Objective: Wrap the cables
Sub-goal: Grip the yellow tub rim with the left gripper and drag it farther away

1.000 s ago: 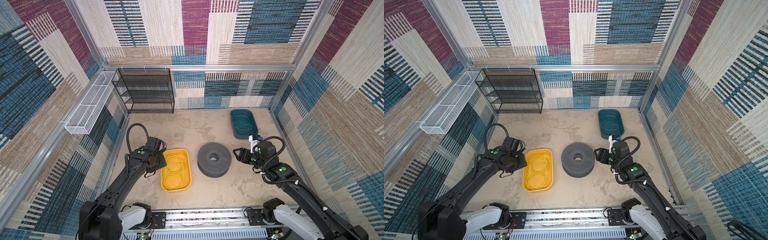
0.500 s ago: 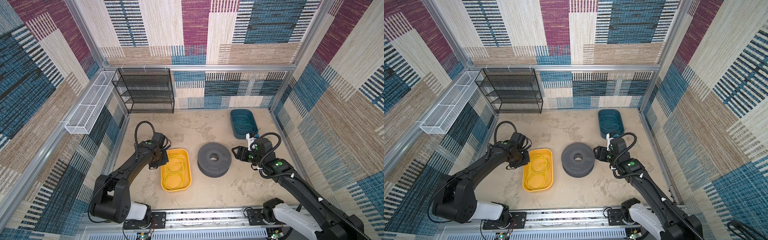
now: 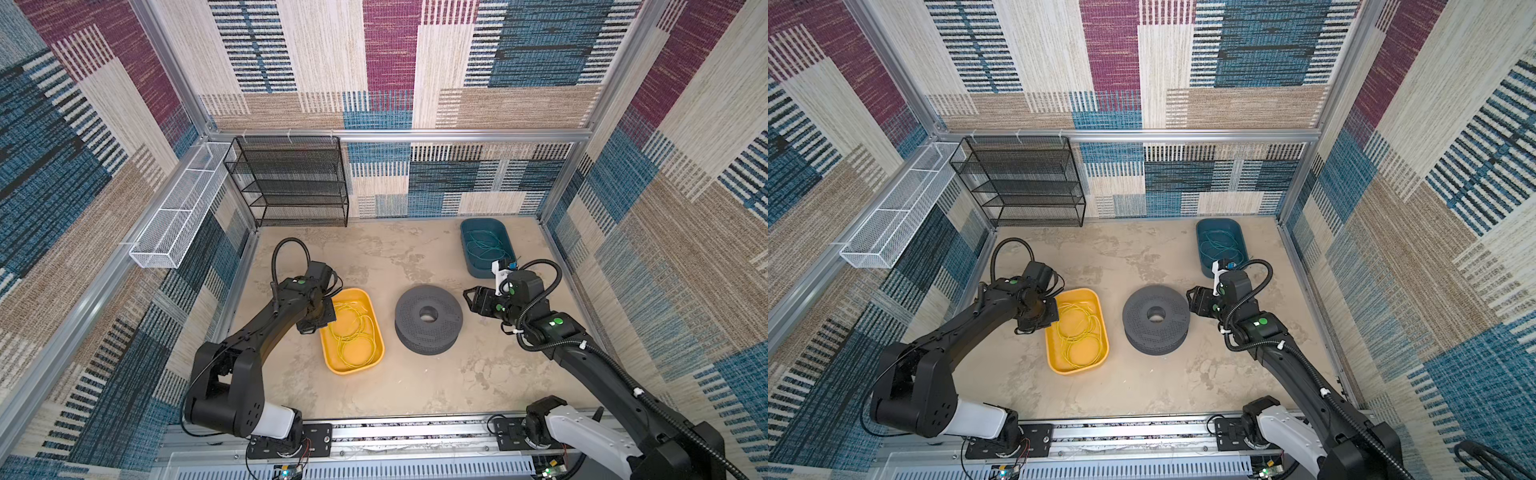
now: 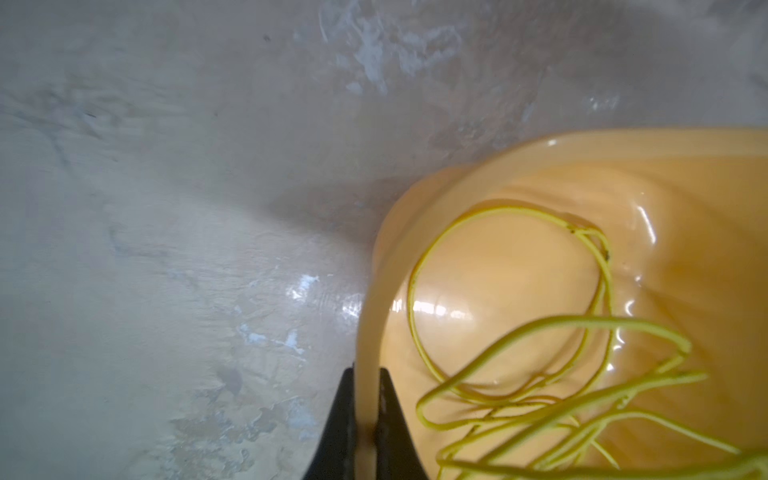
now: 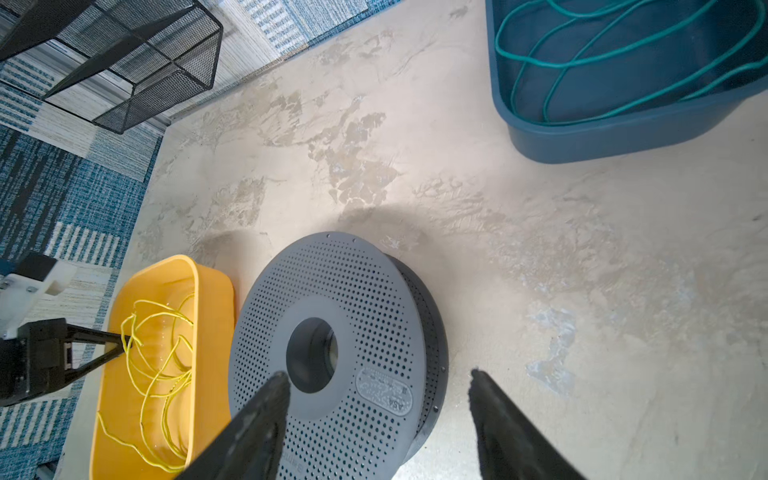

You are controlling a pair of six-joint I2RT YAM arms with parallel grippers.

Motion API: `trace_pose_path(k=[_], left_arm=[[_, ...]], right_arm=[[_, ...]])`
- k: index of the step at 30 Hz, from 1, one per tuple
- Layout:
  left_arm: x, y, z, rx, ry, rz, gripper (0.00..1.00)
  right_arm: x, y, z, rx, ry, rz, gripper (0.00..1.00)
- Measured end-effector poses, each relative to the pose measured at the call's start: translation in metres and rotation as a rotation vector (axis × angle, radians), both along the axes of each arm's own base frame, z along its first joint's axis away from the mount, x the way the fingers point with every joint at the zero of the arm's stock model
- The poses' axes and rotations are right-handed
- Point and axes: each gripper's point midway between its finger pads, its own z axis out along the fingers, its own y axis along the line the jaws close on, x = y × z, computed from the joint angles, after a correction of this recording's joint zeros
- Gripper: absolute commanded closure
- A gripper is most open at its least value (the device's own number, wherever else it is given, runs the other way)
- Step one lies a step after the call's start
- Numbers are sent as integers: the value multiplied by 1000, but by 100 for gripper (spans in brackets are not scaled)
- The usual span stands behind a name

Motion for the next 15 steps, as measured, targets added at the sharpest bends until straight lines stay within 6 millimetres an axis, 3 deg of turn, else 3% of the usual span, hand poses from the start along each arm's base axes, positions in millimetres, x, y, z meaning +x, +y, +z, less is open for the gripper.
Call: trace_pose_path(k=[5, 9, 15], left_arm=[[32, 2, 63, 30, -154, -22, 100], [75, -18, 117, -1, -280, -72, 100], [150, -62, 138, -59, -328, -180, 100]], right_arm=[[0, -4, 3, 5, -10, -29, 29], [1, -7, 2, 0, -6, -48, 29], [3, -8, -7, -9, 21, -63, 29]])
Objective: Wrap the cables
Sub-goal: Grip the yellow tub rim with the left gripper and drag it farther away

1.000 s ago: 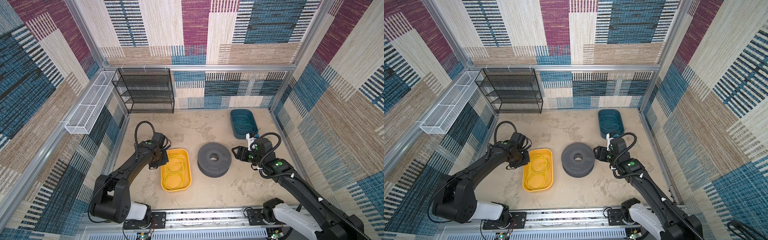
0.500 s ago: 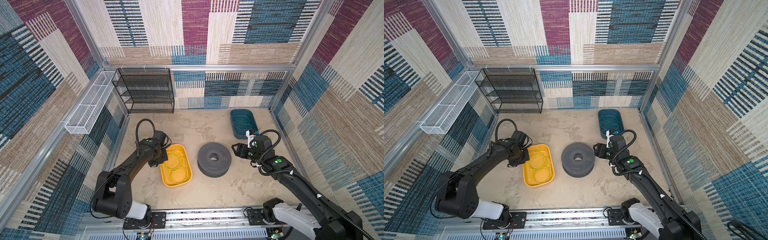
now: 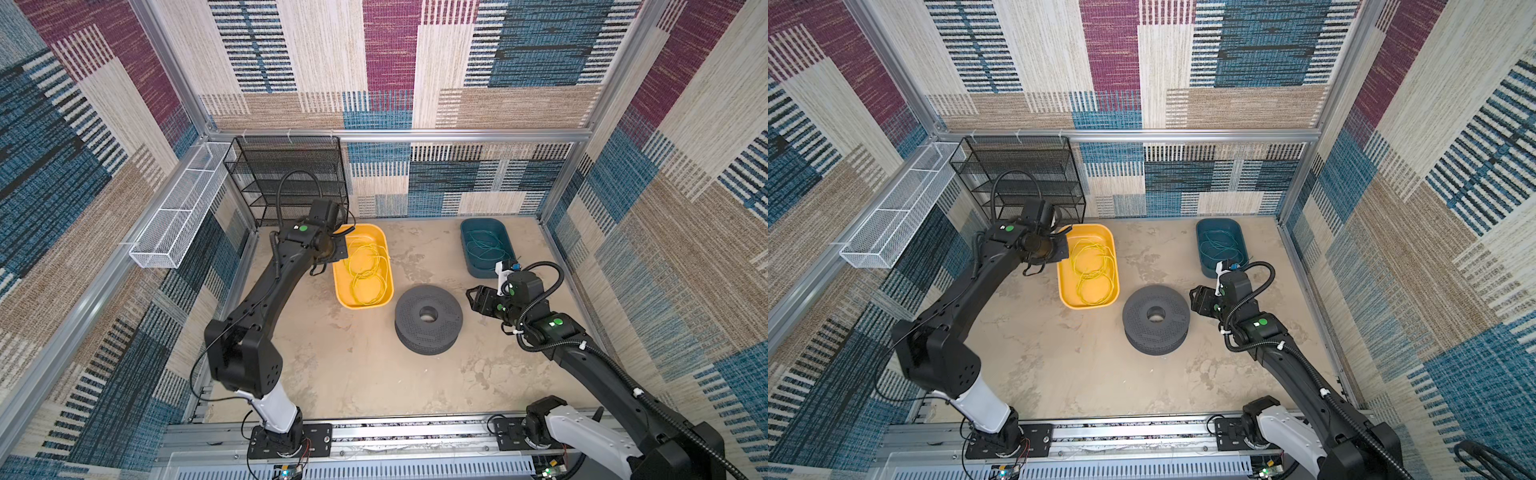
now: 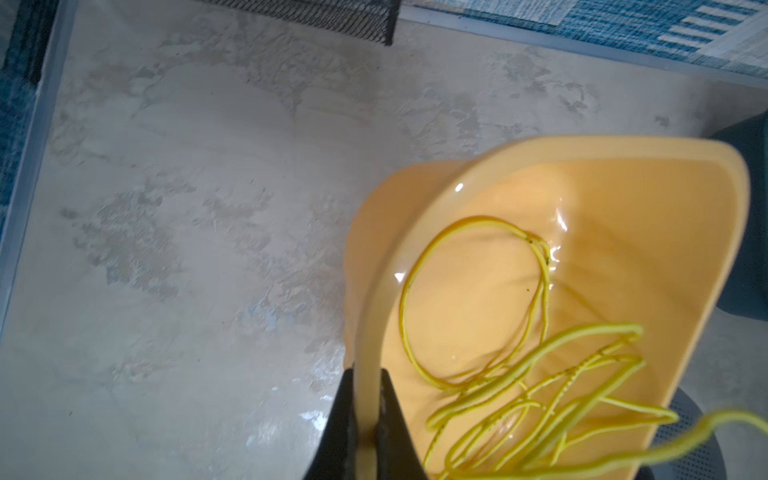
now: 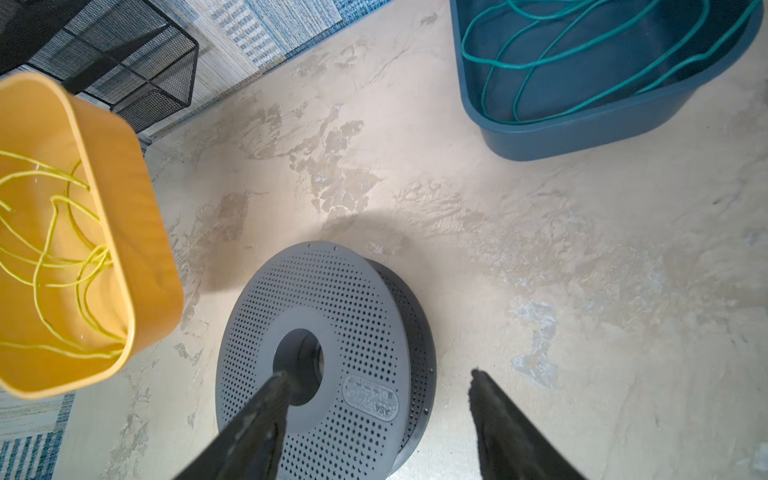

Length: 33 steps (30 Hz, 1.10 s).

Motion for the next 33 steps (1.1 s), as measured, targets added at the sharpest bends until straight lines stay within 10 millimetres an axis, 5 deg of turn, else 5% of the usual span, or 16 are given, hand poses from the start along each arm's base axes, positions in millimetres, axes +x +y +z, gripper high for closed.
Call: trace_pose_path(k=[9, 17, 24, 29, 33], left_arm=[[91, -59, -26, -54, -23, -127, 100], [124, -92, -55, -79, -26, -176, 100], [130, -102, -106, -61, 47, -181, 100], [135, -107, -119, -36, 40, -181, 64], [138, -110, -120, -5, 21, -196, 60]], right_arm=[[-3, -3, -3, -3, -1, -10, 27], [-5, -5, -6, -9, -2, -17, 27], [-12, -10, -2, 13, -29, -40, 27], [-10, -8, 3, 34, -42, -47, 27], [-11, -6, 2, 44, -34, -41, 27]])
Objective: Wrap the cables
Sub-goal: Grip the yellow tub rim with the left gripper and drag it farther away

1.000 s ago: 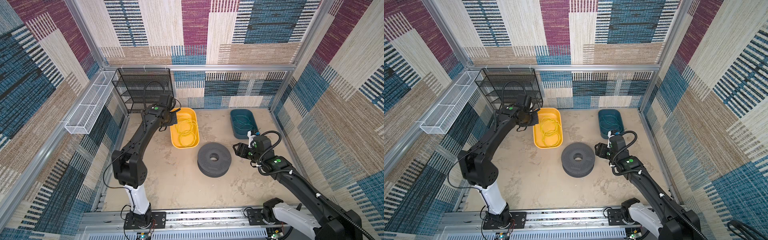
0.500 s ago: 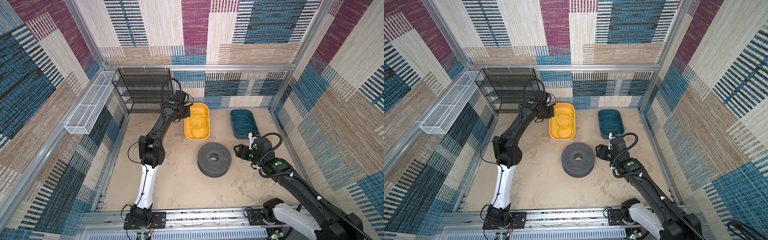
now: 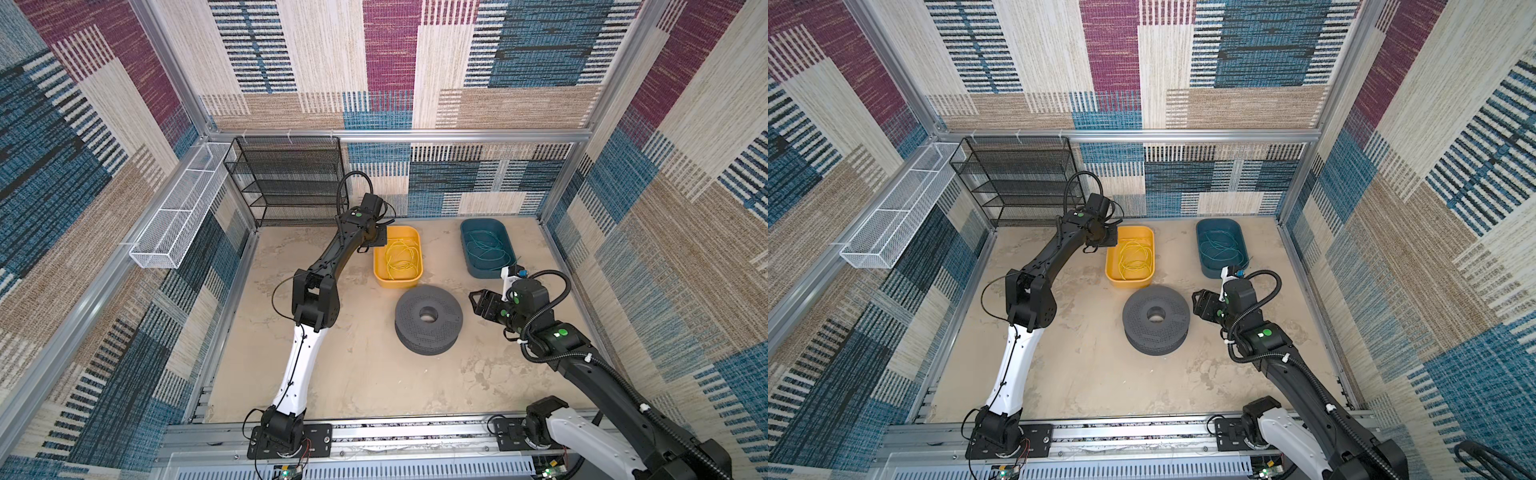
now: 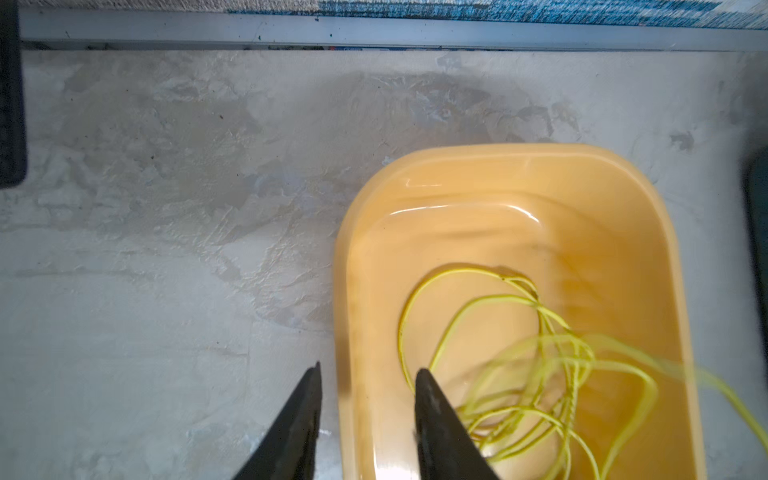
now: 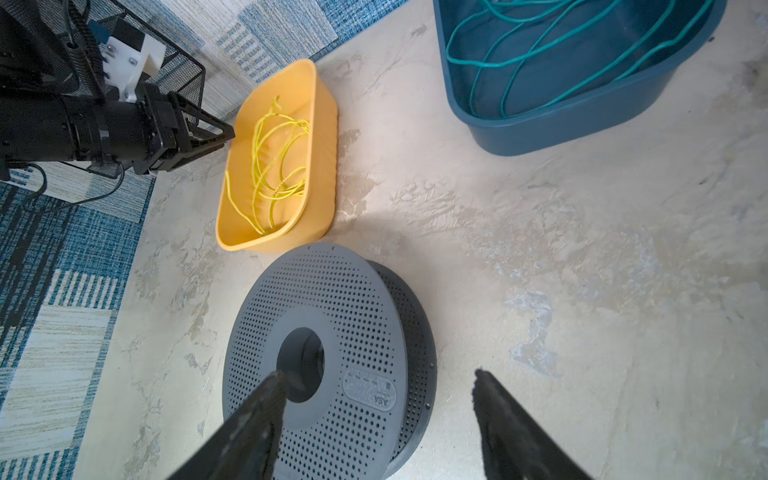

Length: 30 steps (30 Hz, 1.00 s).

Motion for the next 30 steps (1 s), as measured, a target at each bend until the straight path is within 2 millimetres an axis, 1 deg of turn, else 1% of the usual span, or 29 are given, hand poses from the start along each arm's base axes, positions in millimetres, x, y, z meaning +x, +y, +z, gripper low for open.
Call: trace_pose_path(k=[4, 6, 9, 11, 12, 13, 14, 15, 18, 20, 22, 23, 25, 28, 30], left_arm=[[1, 2, 10, 24, -28, -15, 58], [-4, 5, 20, 29, -32, -16, 56], [-28, 13, 41, 32, -23, -19, 54], [-55, 18, 57, 32, -17, -28, 54], [-69, 17, 63, 25, -17, -40, 53], [-86, 15, 65, 12, -10, -61, 53], [-101, 14, 62, 9, 3, -77, 53], [-120, 11, 56, 6, 28, -99, 54], [-166, 4, 26, 16, 121, -159, 59], [-186, -3, 7, 22, 175, -194, 62], [-199, -7, -7, 16, 215, -219, 62], [-202, -6, -13, 20, 229, -219, 62], [-201, -9, -19, 10, 237, -224, 62], [-189, -20, -33, -15, 242, -235, 62], [-178, -30, -40, -33, 236, -240, 62]], right_arm=[[-2, 2, 4, 14, -9, 10, 26], [-4, 4, 5, 21, -7, 22, 26], [-7, 6, 6, 24, -6, 40, 26], [-8, 6, 2, 16, 3, 46, 26], [-9, 6, -1, 12, 11, 54, 26], [-9, 7, -5, 6, 22, 59, 26], [-10, 8, -8, 4, 32, 66, 26], [-10, 8, -12, -2, 44, 72, 26], [-10, 10, -19, -14, 65, 89, 26], [-9, 11, -24, -21, 84, 93, 26], [-8, 12, -27, -27, 94, 95, 26], [-7, 12, -28, -28, 98, 96, 26], [-6, 12, -31, -32, 104, 97, 26], [-5, 13, -34, -33, 117, 100, 26], [-5, 14, -33, -30, 115, 102, 26]])
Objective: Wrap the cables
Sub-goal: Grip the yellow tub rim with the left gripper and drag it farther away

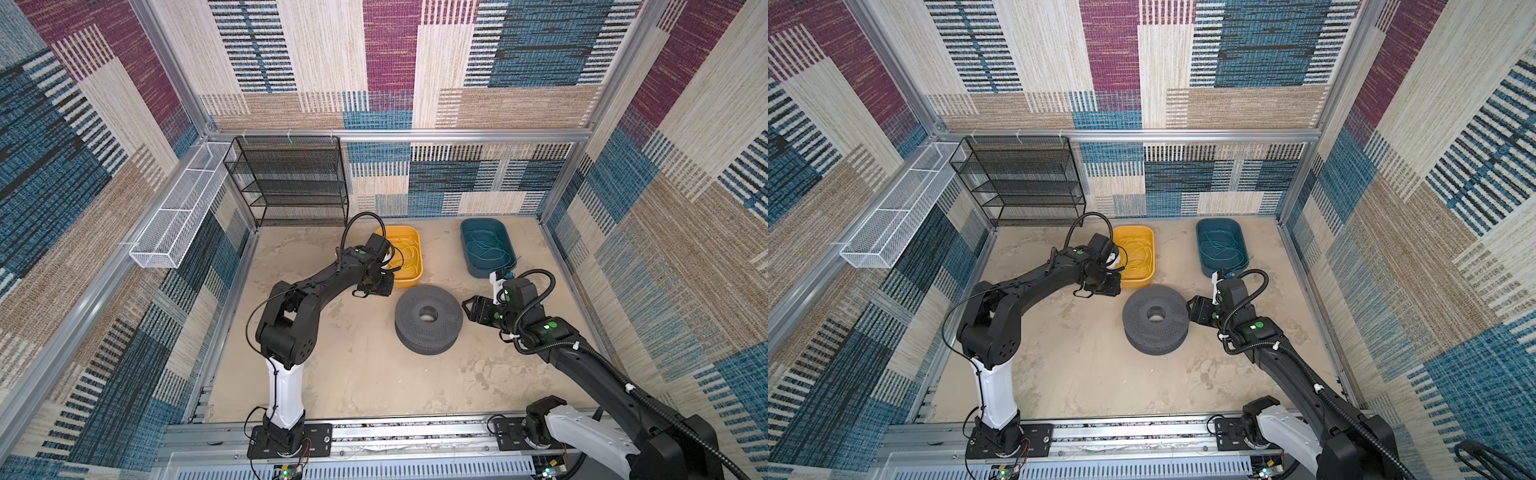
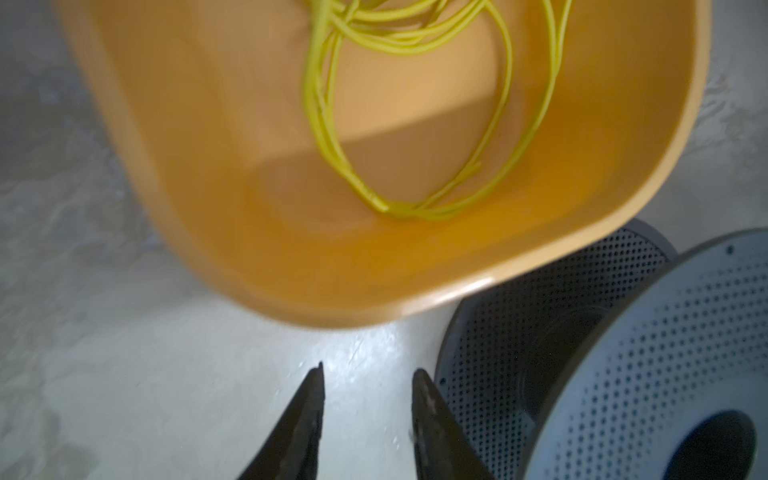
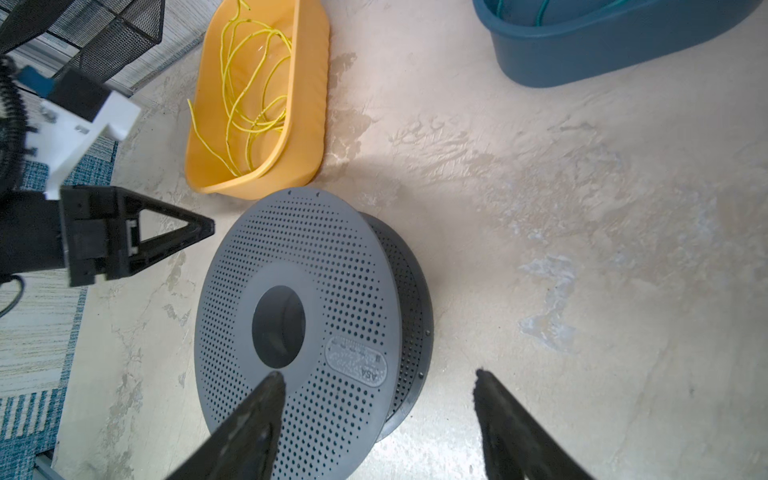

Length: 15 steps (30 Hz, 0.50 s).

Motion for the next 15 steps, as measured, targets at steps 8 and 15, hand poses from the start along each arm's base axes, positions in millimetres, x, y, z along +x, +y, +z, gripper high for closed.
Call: trace_pose_path(k=[8, 15], left_arm=[[42, -33, -3, -104, -39, 39, 61], [57, -33, 4, -100, -86, 62, 59]], right_arm=[[-3, -5, 14, -1, -42, -18, 25], [-11, -9, 12, 9, -34, -32, 25]])
